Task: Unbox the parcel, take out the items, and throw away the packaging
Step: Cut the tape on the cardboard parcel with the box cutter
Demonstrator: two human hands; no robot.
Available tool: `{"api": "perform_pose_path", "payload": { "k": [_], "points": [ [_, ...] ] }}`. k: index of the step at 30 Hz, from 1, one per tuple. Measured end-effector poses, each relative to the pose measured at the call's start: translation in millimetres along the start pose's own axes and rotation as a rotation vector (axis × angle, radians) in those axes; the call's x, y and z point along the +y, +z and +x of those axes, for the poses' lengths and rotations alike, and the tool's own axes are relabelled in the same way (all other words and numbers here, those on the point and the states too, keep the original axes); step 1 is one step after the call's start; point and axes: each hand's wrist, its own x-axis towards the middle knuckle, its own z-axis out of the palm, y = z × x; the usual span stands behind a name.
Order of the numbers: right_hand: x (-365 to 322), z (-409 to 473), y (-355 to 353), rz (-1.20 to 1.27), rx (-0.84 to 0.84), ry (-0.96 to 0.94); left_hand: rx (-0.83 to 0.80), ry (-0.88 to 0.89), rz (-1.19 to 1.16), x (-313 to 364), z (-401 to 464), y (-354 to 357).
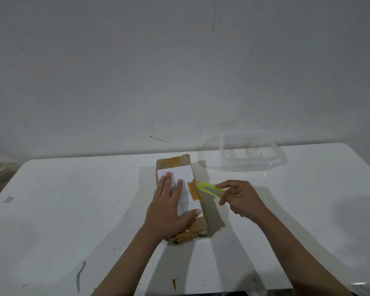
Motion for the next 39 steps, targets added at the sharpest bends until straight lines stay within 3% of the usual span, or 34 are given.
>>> {"api": "perform_pose_path", "payload": {
  "k": [13, 29, 34, 39],
  "points": [
    [-7, -5, -12, -0.073, -0.056, -0.046, -0.004, 0.006, 0.011, -2, 2, 0],
    [21, -33, 2, 0.108, 0.046, 0.022, -0.009, -0.007, -0.031, 1, 1, -1],
    [20, -22, 7, 0.173, 0.167, 0.029, -0.003, -0.01, -0.032, 1, -1, -2],
    [11, -10, 17, 0.162, 0.119, 0.023, 0.002, -0.011, -0.05, 1, -1, -2]
  ]
}}
